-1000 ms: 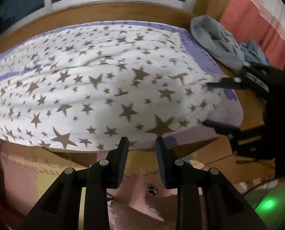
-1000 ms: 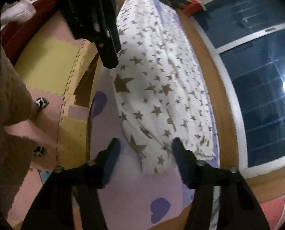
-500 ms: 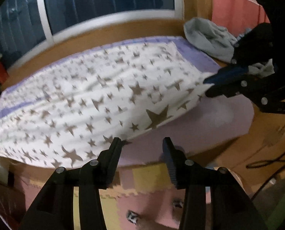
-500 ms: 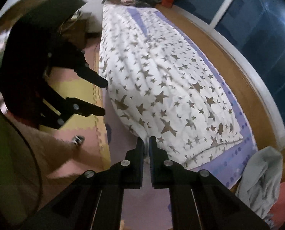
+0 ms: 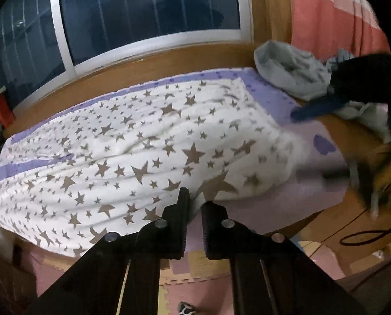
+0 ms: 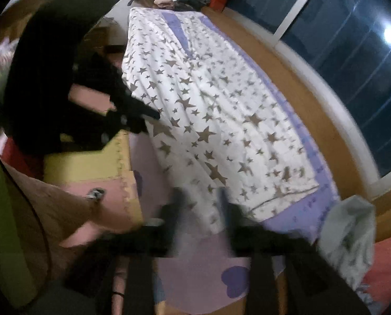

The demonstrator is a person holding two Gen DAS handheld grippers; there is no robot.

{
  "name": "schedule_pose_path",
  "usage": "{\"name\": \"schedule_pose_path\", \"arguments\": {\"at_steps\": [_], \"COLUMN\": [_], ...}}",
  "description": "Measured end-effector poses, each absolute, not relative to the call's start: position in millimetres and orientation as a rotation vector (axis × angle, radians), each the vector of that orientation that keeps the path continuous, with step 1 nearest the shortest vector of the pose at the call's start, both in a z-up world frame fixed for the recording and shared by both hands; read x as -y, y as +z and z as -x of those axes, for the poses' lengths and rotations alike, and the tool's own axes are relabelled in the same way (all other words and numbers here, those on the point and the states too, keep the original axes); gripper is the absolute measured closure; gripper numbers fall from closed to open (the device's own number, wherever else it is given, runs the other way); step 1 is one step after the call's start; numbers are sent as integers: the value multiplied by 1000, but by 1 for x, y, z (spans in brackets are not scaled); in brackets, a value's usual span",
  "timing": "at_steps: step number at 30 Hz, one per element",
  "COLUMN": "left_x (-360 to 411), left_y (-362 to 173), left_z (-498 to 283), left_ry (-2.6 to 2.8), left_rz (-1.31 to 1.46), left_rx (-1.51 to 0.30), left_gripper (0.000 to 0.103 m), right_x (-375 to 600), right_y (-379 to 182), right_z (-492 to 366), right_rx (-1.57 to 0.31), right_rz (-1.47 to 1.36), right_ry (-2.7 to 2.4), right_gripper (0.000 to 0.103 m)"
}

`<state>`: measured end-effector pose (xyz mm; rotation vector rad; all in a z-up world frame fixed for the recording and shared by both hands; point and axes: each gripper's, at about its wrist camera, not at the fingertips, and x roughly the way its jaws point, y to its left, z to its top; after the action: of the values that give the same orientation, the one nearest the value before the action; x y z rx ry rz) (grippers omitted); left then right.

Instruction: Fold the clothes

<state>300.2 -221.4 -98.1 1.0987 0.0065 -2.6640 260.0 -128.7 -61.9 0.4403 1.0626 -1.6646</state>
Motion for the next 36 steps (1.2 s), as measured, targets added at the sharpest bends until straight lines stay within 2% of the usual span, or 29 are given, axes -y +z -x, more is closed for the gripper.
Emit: {"name": "schedule_pose_path", "arguments": {"at_steps": [1,5,6,7,8,10,11,14,20,26,30,36], "left_x": [221,221,221,220,220,220,220,226,260,312,311,270], "left_y": [-96,-87,-85,-83,-82,-81,-81,-89,-107,-119,-118,-116], "left_z": [-300,-297,-297,-297,-298,-299,-299,-294,-301,-313,-315,-299], "left_ry": [-2667,-2672,-2672,-2672,-2675,-2667,-2653,-2565,-2391,-2247,-2256,-2336], "left_rz": [-1093,-1084,-1080,-1075,-1069,-1052,-1043,-1003,-948,-929,-895,-826], "left_rx": [-3,-4,-5,-7,-9,0,7,43,15,-31,-21,115], "left_gripper": [94,94,94,94,94,94,93,77,77,77,77,62], "right_x": [126,133,136,139,142,145,146,142,131,132,134,139], "right_y": [-63,-81,-85,-89,-94,-94,-92,-75,-36,-19,-9,0], "right_z": [-266,-278,-279,-279,-278,-268,-261,-249,-229,-217,-208,-198], "right_rx": [-1068,-1068,-1061,-1068,-1080,-1046,-1018,-938,-782,-666,-592,-574], "right_rz": [-392,-344,-338,-325,-310,-362,-403,-447,-498,-585,-644,-690], "right_ry": [-1685,-1717,-1732,-1755,-1783,-1805,-1809,-1815,-1819,-1797,-1782,-1772], "right_gripper": [27,28,29,35,43,100,100,100,101,101,101,100]}}
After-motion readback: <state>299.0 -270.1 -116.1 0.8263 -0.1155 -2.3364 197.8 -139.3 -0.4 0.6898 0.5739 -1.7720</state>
